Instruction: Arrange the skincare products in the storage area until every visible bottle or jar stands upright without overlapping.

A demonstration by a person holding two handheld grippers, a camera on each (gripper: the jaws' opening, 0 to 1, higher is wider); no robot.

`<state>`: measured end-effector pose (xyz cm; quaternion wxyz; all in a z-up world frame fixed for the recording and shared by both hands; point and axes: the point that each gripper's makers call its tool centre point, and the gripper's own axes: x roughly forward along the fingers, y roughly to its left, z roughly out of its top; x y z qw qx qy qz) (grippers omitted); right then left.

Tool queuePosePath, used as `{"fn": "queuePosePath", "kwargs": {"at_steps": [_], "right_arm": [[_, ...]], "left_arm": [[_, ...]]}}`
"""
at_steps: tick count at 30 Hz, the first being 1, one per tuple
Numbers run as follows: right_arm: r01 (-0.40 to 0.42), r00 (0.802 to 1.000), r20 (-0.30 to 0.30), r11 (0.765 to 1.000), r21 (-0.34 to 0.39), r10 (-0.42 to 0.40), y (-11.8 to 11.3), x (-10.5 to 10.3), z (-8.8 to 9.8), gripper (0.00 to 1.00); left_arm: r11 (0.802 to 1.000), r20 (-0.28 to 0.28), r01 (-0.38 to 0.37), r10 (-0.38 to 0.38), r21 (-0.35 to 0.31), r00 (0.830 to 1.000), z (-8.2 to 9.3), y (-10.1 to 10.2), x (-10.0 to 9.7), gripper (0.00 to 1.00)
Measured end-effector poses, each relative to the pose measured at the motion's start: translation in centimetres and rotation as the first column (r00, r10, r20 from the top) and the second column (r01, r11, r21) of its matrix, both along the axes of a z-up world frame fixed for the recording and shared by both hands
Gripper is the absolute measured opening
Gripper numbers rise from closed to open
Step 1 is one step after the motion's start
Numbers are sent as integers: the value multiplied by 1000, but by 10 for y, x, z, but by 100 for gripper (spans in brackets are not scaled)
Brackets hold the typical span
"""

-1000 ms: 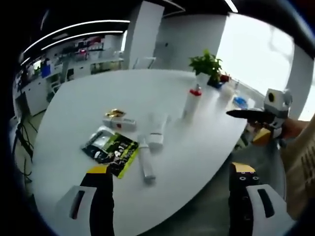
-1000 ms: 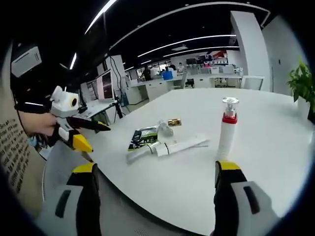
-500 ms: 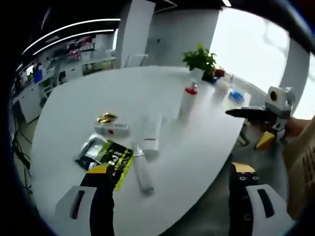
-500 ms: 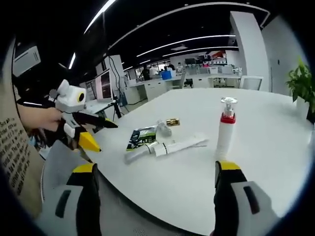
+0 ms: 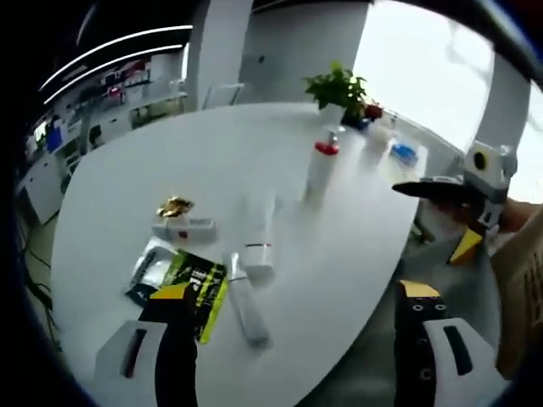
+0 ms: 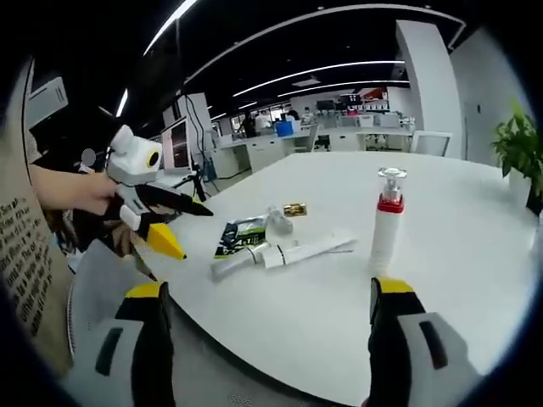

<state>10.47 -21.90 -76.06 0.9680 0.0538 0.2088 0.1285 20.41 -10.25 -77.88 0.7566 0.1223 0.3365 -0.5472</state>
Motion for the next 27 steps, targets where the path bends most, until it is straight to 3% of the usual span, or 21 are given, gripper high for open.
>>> {"fn": "queuePosePath", "kwargs": {"at_steps": [12,23,27], "right_arm": [[24,1000,3,1000,-4,-24,-5,3,-1,97],[35,999,-4,999,-7,-35,-7,4,-3,97],[19,1000,-19,999,-39,-19,-5,4,-6,97]], "left_arm": [[997,-11,58,-58,56,998,-7,-18,8,95],[979,-25,149,-147,140,989,-20,-38,22,96],[967,-37,184,-181,173,983,-27,-46,28,95]]}}
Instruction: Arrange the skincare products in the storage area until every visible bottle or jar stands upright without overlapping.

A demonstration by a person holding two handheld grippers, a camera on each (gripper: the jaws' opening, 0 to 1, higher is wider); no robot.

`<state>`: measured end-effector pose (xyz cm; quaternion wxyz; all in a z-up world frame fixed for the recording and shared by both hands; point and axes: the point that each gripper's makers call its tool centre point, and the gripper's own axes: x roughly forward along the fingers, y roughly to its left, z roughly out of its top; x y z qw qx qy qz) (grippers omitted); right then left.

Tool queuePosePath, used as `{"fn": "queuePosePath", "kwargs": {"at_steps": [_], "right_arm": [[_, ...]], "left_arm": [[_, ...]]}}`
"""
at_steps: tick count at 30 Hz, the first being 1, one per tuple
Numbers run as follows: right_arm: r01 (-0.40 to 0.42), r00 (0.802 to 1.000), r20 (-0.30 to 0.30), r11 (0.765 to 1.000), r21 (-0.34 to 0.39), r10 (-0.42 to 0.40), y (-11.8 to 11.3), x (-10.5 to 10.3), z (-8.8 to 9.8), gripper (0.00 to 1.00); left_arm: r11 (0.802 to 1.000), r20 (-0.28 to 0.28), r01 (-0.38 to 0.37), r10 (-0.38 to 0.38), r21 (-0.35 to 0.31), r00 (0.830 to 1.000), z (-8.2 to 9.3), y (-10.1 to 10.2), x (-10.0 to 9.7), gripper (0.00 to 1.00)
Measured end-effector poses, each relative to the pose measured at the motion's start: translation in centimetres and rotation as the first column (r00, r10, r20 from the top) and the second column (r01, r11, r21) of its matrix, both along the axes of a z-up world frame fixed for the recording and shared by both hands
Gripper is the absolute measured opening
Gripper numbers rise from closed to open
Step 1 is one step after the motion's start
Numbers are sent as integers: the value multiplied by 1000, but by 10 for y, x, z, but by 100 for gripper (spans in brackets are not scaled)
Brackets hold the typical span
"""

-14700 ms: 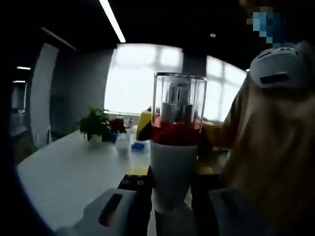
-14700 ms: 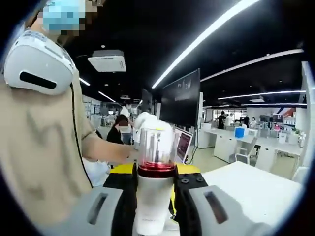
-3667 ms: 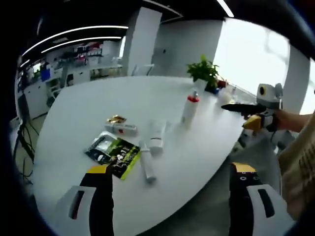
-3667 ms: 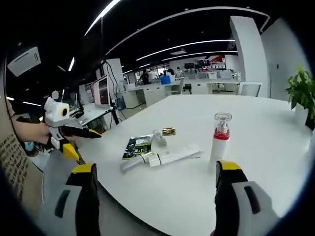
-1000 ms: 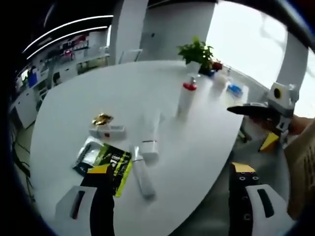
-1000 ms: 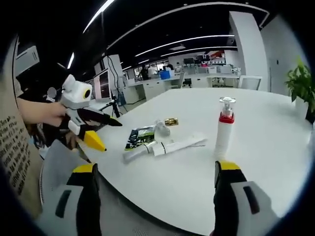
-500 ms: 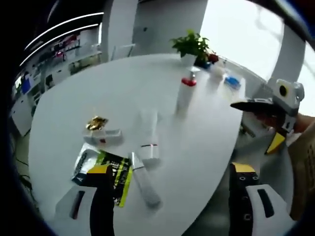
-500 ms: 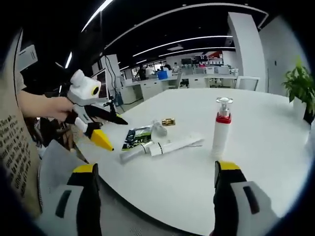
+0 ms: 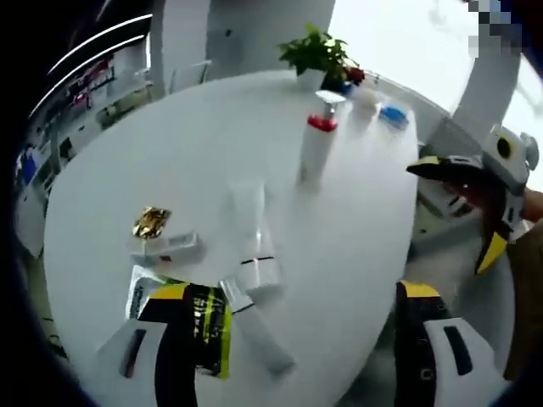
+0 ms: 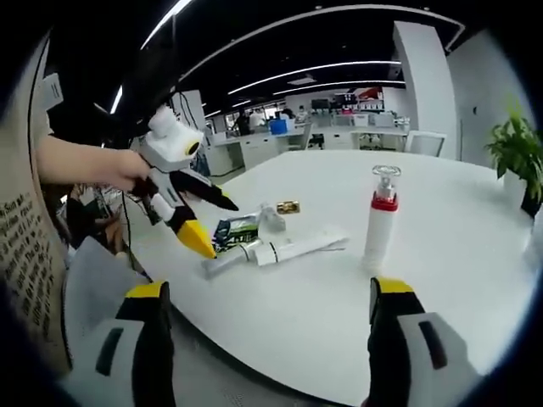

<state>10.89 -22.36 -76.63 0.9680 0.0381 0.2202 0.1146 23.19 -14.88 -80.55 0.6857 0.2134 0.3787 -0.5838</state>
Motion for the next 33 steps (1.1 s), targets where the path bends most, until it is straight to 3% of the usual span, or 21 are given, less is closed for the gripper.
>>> {"fn": "queuePosePath", "kwargs": {"at_steps": [13,33], "right_arm": [[2,1000,-25,1000,-9,-2,-1,0,-4,96],[16,999,-33,1000,-9,-17,-5,-1,-5,96]], "left_arm": [[991,-23,94,-93,93,995,-16,-23,7,92],[971,-59,134,-125,199,990,-38,-43,10,89]]}}
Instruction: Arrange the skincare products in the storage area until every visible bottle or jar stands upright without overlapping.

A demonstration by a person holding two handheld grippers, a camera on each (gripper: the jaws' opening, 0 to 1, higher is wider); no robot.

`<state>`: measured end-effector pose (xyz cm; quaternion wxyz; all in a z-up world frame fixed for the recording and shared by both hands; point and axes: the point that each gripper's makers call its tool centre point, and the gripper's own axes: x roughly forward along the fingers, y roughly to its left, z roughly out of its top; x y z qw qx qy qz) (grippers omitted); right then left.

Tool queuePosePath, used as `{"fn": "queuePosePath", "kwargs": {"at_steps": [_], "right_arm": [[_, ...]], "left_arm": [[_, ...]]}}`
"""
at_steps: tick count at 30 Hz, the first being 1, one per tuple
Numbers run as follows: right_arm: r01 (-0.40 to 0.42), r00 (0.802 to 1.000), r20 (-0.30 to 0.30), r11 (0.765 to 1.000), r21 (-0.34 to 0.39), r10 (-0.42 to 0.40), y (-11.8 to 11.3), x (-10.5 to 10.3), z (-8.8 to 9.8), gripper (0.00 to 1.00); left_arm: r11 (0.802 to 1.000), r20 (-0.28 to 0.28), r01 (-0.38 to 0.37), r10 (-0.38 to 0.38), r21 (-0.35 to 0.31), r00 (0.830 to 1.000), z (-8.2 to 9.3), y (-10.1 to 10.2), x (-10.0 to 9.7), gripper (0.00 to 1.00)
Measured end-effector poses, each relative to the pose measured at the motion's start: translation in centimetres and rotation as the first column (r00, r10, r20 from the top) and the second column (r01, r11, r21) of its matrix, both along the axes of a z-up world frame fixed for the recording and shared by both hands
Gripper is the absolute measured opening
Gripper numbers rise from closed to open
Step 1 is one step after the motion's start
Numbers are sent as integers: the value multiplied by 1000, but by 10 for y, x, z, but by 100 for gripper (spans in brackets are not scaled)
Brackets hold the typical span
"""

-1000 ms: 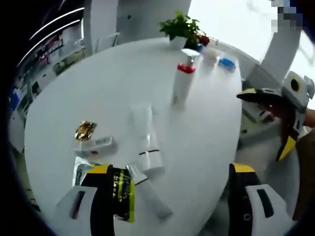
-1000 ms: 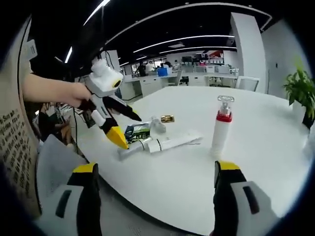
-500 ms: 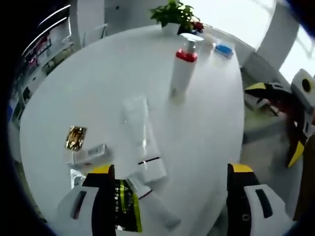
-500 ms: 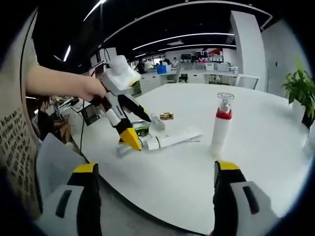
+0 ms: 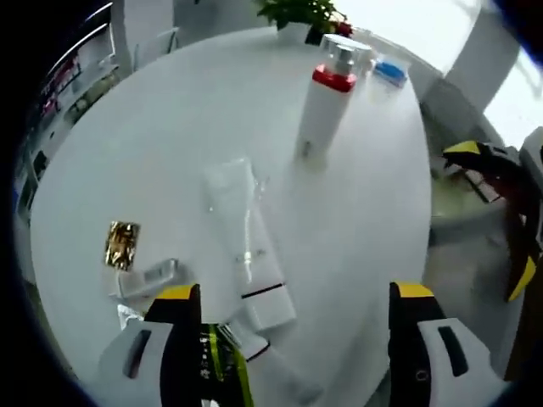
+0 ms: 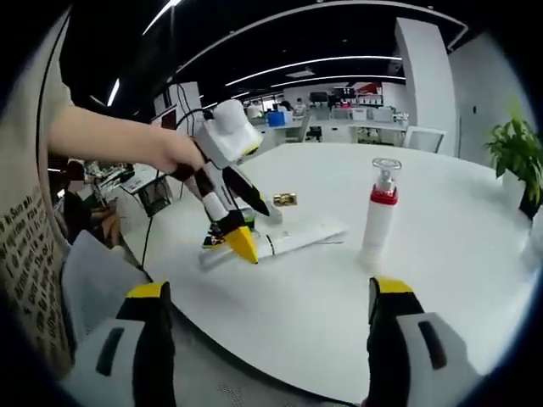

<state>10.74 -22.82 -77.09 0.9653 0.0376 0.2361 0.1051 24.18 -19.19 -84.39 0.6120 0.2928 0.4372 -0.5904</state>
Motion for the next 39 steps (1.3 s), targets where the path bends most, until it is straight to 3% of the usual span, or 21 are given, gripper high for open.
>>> {"fn": "queuePosePath", "kwargs": {"at_steps": [22,30,39], "right_arm": [[-4,1000,-12,1000,-13,3,-2,0,-3,96],[0,1000,-18,1000,-11,-1,-4,-1,-6,96],[3,1000,-25,1000,-5,-3,-5,-1,-9,95]], "left_arm": [[998,-12,9,-9,56,1000,-14,-13,9,87],[991,-32,-24,29,133,999,-26,-23,22,70],[983,-17,-43,46,180,999,-35,-45,38,56]]}}
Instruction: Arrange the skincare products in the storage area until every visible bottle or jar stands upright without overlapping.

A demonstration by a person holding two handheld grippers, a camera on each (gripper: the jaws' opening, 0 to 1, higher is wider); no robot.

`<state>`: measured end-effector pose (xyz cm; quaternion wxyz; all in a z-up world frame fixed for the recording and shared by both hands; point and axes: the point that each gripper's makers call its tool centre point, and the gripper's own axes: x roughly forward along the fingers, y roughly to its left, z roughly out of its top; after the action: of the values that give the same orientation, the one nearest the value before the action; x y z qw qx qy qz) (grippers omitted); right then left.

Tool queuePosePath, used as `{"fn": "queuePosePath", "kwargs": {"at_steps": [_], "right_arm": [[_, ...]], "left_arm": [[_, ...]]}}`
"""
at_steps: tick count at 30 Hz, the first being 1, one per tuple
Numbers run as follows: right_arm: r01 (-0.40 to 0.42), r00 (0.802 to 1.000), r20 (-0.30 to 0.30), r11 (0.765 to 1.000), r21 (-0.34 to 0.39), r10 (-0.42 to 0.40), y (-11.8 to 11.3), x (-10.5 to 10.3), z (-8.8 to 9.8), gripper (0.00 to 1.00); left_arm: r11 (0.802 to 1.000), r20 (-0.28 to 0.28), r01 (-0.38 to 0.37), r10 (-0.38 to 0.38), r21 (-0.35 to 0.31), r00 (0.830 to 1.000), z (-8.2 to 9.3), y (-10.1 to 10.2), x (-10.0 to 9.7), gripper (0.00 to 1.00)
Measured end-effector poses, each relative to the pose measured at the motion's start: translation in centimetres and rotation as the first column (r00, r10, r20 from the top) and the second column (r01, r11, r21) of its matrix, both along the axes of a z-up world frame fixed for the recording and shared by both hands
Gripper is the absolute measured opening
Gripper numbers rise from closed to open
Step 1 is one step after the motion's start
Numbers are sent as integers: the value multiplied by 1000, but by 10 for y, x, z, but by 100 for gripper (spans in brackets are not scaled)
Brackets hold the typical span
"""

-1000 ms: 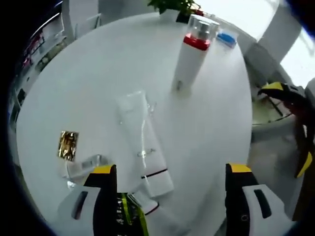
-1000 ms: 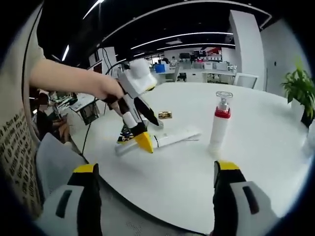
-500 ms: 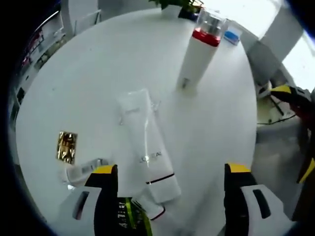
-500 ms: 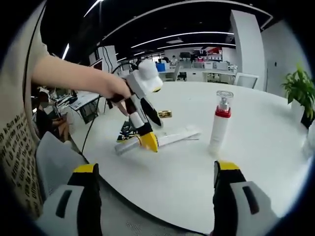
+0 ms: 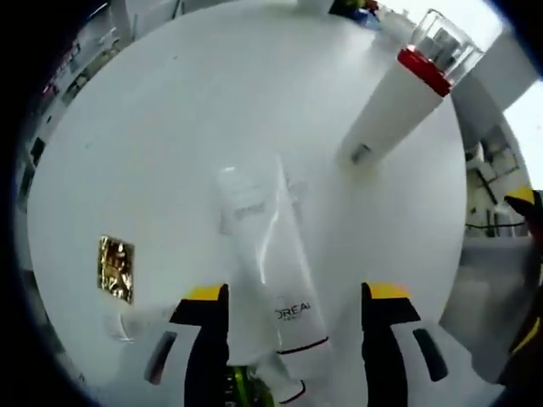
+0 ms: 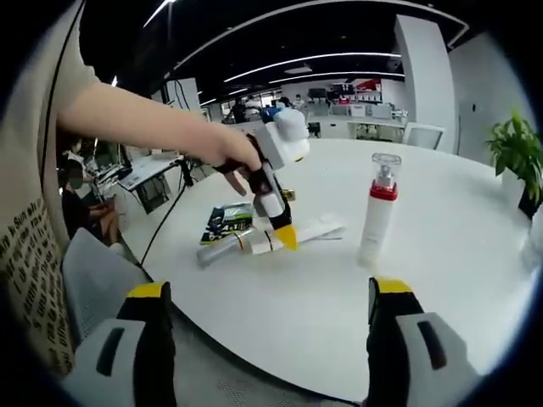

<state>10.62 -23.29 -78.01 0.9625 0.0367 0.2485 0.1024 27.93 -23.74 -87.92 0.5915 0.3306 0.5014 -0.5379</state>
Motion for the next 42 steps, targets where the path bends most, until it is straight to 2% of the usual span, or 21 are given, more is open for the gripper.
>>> {"fn": "queuePosePath", "kwargs": {"at_steps": [2,11,14,22,30,42], "right_arm": [[3,1000,0,1000,0,-3,0,0,0,95],[8,1000,-1,1000,2,-8,0,2,1,95],[7,1000,-3,1000,0,-7,0,2,2,95],[5,1000,-9,1000,1,-5,1,3,2,94],[8,1000,-13,1000,3,-8,0,3,1,94],[6,1000,-19,1000,0,-6,-1,2,-2,94]], "left_arm": [[1000,-1,-2,2,14,1000,-2,-4,2,51],[998,6,11,-11,63,1000,-11,-10,1,47],[996,35,26,-29,83,999,-12,-8,4,44],[996,67,22,-29,92,997,-12,-6,13,34],[995,67,14,-21,95,998,-12,-7,13,32],[996,70,-66,62,56,996,-11,-7,17,28]]}}
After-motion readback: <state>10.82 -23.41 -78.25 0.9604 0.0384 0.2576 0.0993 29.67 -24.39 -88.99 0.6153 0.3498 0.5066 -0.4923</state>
